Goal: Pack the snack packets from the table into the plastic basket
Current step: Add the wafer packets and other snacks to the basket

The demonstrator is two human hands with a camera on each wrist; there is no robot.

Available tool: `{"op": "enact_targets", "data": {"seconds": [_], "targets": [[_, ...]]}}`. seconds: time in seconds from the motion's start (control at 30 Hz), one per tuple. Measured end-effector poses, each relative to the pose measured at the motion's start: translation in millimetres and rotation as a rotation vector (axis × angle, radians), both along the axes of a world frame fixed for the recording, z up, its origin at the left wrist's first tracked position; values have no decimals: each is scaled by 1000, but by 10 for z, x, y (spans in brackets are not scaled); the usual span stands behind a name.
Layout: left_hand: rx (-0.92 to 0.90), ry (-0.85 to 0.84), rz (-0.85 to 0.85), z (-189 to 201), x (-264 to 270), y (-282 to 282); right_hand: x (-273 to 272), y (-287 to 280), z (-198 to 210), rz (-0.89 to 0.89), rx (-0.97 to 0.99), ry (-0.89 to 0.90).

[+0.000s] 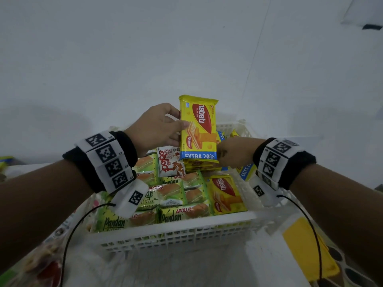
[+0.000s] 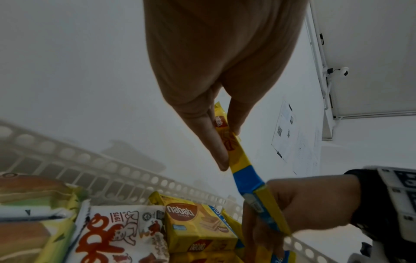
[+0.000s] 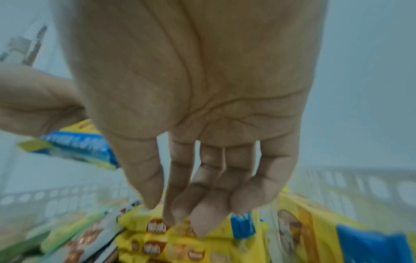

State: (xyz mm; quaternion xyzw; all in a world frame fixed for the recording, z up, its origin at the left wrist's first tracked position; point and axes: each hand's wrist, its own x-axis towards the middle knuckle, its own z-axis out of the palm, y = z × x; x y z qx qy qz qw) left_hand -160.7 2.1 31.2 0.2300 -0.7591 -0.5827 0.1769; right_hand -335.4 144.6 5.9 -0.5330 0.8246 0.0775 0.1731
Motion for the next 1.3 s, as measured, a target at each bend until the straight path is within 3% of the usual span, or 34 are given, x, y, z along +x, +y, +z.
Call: {"op": "enact_targets", "data": {"seconds": [0.23,0.33,0.4,0.47,0.6,0.87,1.03,1.17,1.3], "targets": [[2,15,-16,-4,-8,46,-112,82,173,-264,-683,-170],[3,12,-17,-3,-30,82,-43,81,243,-378,-951,-407],[11,15,-13,-12,-47,93,9,66,291,-426,-1007,-599],[1,10,-18,-22,-58,107,41,74,311,-411,-1005,-624],[11,8,-37,-25,-49,151,49,146,323,-311,-997,-464],[-67,-36,-79,-62,31,289,38,142,341,-198,-956,-496],[-476,-115,-75,-16,222,414,-71,180,303,-233,-889,-469],[-855,-168,-364,5,532,677,-138,197,232,-289,-721,-443],[-1028,-246,-558,-206,791,863,-142,162,199,-332,-503,-435]]}}
